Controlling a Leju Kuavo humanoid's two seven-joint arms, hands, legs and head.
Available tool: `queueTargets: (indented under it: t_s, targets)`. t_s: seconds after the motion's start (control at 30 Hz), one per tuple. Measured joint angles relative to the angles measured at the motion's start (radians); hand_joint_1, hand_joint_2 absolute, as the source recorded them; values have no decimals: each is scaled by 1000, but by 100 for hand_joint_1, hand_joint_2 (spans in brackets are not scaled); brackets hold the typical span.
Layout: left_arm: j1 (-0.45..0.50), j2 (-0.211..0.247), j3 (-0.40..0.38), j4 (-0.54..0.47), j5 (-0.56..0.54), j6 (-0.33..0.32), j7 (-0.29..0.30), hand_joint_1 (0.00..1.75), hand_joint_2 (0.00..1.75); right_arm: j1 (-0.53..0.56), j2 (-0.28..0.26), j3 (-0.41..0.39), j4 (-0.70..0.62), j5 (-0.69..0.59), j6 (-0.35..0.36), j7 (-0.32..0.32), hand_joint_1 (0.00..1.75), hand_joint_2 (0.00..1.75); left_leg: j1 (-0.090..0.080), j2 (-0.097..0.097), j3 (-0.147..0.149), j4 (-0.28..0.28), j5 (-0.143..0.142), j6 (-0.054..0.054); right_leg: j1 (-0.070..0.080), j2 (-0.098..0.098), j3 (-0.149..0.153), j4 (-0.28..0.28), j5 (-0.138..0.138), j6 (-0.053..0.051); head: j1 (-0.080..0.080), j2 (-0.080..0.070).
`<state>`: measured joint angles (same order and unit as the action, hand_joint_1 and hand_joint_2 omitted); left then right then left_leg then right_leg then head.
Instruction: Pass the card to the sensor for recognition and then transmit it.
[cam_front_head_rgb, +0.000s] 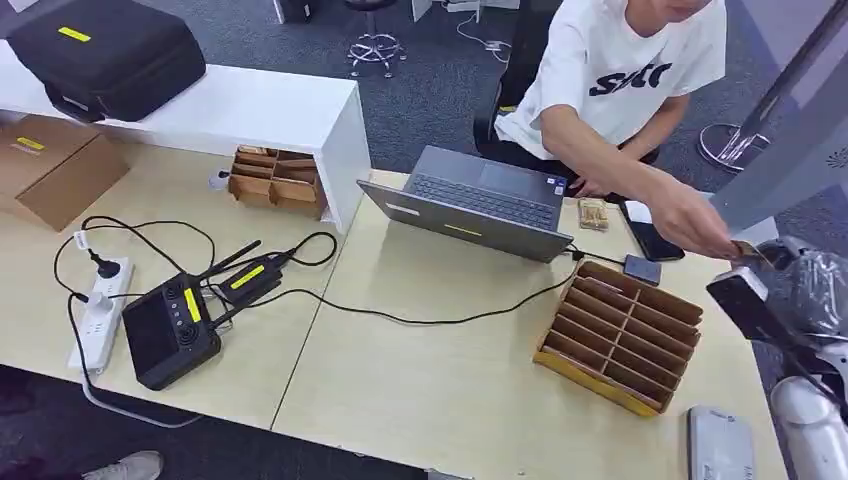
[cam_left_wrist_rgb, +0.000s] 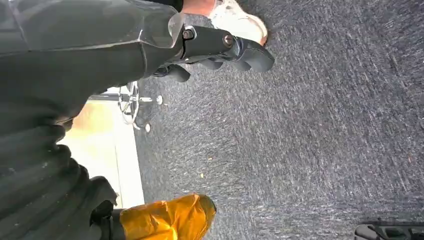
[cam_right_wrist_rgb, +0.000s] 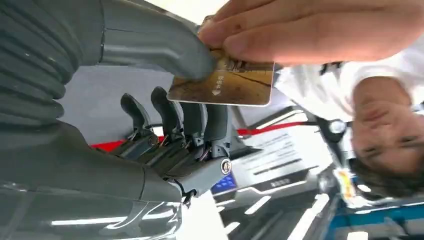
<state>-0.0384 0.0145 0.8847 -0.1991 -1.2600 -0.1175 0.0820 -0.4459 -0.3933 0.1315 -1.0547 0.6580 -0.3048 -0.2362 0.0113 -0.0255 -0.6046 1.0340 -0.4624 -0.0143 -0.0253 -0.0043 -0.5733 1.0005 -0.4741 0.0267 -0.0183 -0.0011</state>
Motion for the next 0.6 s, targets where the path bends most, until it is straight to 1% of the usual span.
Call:
queueTargets:
  t_s: [0.1, 0.23, 0.43, 0.6]
  targets:
    - [1, 0, 5, 0, 0, 0, 0, 0, 175, 2, -2, -41, 43, -20, 3, -10, 0, 175, 0, 1, 0, 0, 0, 0, 0, 1, 0, 0, 0, 0, 0, 0]
    - [-1, 0, 10, 0, 0, 0, 3, 0, 175, 18, -2, -70, 74, -32, 10, -23, 0, 175, 0, 2, 0, 0, 0, 0, 0, 3, 0, 0, 0, 0, 0, 0]
    - [0, 0, 12, 0, 0, 0, 3, 0, 175, 30, -1, -97, 93, -41, 16, -30, 0, 175, 0, 2, 0, 0, 0, 0, 0, 3, 0, 0, 0, 0, 0, 0]
    - [-1, 0, 13, 0, -3, 0, 3, 0, 175, 33, -1, -103, 101, -42, 19, -40, 0, 175, 0, 3, 0, 0, 0, 0, 0, 3, 0, 0, 0, 0, 0, 0]
